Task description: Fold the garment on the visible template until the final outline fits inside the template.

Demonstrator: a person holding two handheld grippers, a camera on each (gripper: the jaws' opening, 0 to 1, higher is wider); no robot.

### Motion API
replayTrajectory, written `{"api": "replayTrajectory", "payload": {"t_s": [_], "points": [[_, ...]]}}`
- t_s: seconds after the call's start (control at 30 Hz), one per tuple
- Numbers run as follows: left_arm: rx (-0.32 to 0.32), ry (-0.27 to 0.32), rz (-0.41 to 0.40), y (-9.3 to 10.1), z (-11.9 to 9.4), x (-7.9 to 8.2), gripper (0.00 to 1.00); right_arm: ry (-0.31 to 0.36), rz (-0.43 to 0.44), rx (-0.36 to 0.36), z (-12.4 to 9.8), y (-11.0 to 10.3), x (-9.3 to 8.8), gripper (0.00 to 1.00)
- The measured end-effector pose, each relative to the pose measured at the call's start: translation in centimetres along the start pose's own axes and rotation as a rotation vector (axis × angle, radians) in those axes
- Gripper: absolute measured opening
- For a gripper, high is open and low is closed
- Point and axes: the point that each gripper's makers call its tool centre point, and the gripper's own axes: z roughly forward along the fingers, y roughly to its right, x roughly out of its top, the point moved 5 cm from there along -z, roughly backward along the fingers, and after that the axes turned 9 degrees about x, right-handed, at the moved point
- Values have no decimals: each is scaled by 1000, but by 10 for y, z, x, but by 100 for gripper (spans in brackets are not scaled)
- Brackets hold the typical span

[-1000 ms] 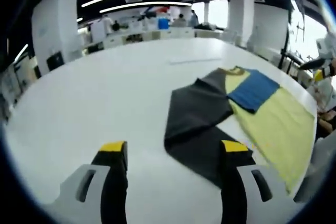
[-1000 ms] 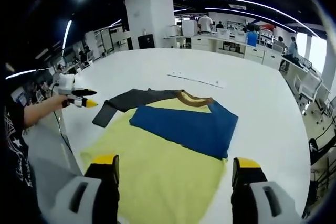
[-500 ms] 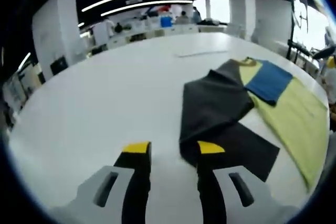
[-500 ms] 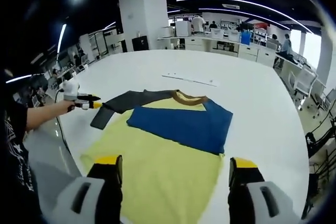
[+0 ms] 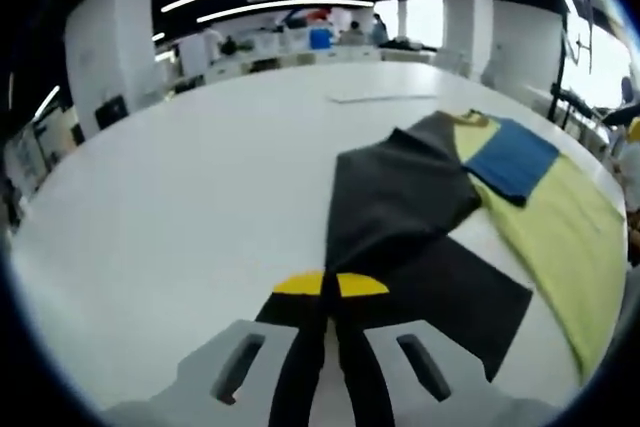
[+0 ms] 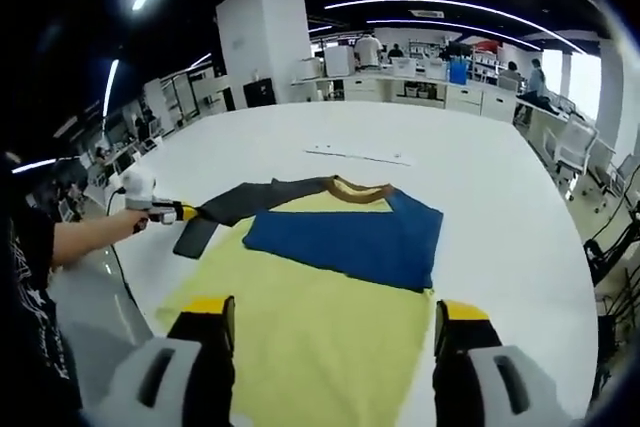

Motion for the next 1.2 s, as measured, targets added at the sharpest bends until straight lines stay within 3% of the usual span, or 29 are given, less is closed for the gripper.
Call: {"api": "replayTrajectory", "payload": {"t_s": [0.3, 0.7, 1.2], "points": [[64, 0, -50, 0, -11, -5, 0, -42, -29, -27, -4, 3, -11, 84], [82, 41, -84, 9, -23, 14, 0, -45, -37, -35, -10, -3, -13, 87], [22, 199, -126, 44, -30, 84, 0, -43, -37, -44, -16, -6, -15, 88]]}}
